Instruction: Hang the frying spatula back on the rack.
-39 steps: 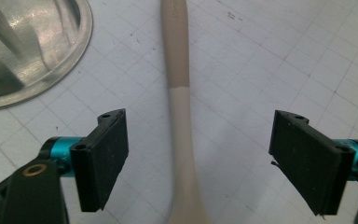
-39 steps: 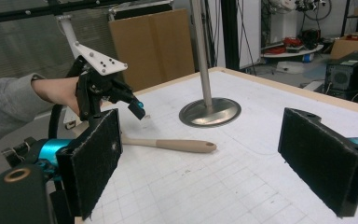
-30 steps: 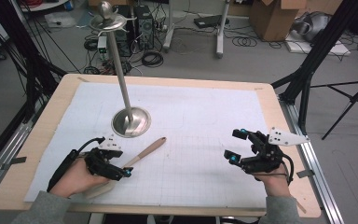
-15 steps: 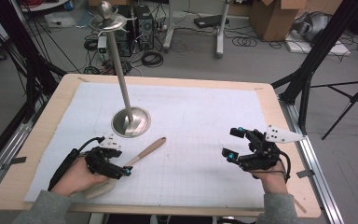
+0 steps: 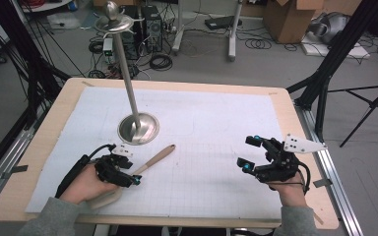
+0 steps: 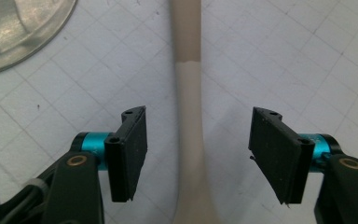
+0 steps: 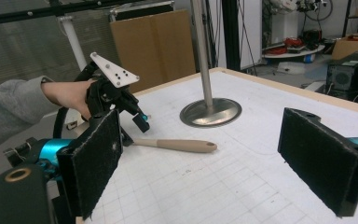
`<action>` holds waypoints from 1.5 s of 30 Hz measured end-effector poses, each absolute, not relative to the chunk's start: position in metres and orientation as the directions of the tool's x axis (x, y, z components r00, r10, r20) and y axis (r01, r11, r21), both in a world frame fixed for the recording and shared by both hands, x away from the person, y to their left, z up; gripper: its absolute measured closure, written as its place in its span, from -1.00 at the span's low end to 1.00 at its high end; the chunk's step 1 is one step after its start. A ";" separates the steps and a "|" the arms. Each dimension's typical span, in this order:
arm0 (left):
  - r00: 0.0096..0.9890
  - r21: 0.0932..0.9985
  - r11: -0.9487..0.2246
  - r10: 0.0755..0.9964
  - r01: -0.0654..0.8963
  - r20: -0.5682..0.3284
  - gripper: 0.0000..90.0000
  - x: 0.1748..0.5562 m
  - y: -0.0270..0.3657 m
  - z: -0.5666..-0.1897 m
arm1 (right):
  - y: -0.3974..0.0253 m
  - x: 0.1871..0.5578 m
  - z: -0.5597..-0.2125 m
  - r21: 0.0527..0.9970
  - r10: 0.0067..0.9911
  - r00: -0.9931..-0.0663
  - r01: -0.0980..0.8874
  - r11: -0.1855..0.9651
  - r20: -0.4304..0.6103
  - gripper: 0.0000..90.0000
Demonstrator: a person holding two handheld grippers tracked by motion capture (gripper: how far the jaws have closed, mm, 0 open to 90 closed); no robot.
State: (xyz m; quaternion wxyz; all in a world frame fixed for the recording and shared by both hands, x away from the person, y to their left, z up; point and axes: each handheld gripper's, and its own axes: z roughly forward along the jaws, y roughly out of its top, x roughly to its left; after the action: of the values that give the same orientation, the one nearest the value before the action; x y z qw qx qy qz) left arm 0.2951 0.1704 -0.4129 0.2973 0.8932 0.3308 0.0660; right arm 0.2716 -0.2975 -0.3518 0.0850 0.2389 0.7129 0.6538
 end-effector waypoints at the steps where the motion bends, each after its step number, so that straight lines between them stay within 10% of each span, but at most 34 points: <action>1: 0.772 0.571 -0.606 0.631 0.553 -0.078 -0.11 0.295 0.170 -0.413 | -0.298 0.271 -0.352 0.973 0.452 -0.872 0.229 0.032 0.190 -0.72; 45: 0.789 0.525 -0.661 0.613 0.537 -0.036 0.69 0.290 0.173 -0.418 | -0.299 0.267 -0.352 0.973 0.459 -0.868 0.228 0.037 0.186 -0.72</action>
State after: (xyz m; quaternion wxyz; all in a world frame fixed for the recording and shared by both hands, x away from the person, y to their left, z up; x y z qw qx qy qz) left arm 0.2902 0.1725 -0.4178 0.2637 0.9084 0.3164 0.0720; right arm 0.2673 -0.2994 -0.3517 0.0888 0.2406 0.7147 0.6507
